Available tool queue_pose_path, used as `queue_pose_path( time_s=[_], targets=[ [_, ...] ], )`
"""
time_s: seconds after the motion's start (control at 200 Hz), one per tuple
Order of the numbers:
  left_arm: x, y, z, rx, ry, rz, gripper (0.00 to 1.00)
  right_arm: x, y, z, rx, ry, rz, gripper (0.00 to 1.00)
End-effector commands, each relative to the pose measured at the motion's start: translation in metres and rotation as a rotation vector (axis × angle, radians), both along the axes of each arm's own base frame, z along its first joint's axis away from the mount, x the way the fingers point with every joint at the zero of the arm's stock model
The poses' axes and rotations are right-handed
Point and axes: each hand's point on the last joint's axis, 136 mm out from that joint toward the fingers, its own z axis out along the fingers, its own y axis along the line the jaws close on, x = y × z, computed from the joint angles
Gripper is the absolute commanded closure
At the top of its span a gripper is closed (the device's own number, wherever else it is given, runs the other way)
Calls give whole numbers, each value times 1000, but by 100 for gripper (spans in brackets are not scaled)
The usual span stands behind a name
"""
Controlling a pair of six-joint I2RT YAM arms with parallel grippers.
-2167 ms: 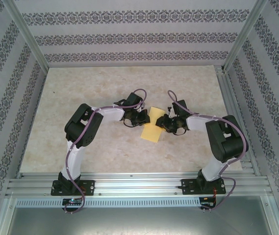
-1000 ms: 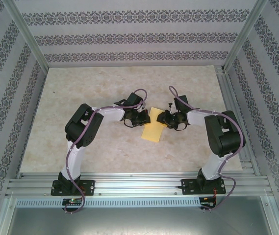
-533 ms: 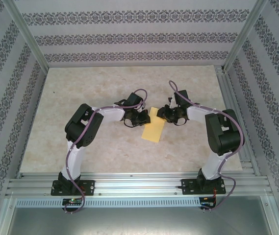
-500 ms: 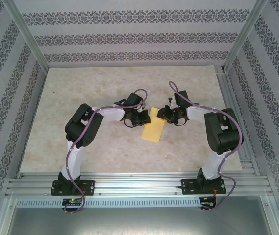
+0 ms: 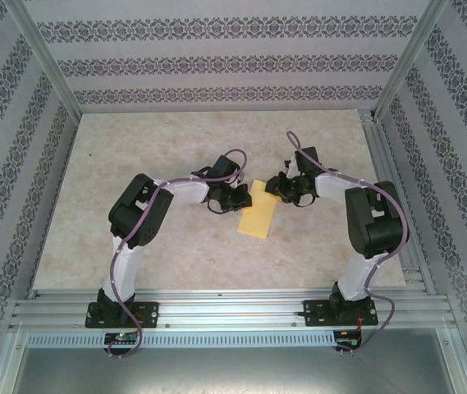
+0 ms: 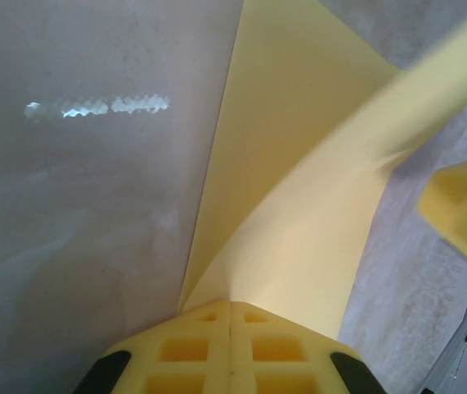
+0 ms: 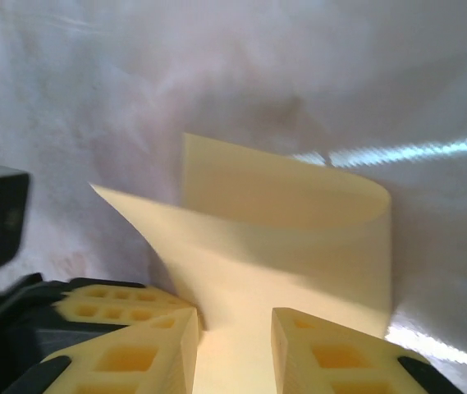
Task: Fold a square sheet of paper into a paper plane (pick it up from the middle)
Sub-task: Fold the square sheet of paper in half at the center of the table.
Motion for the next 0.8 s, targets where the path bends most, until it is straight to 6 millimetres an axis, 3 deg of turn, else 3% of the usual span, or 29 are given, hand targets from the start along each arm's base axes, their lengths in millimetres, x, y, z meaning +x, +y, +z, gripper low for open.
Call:
queue_pose_path(
  time_s=[0.0, 0.32, 0.415, 0.525, 0.679, 0.799],
  targets=[
    [-27, 13, -38, 113, 104, -24, 99, 16, -1, 17, -6, -56, 11, 70],
    [-28, 14, -39, 119, 107, -26, 99, 14, -11, -44, -44, 49, -30, 70],
    [-28, 14, -39, 119, 105, -26, 99, 14, -15, -51, -54, 62, -36, 70],
    [-29, 14, -38, 118, 106, -28, 99, 17, -19, -43, -63, 54, -38, 70],
    [-28, 14, -38, 118, 105, -27, 99, 25, -12, 4, -19, -34, -20, 69],
    [-28, 13, -38, 117, 106, -28, 99, 29, -12, 26, -13, -70, -11, 69]
  ],
)
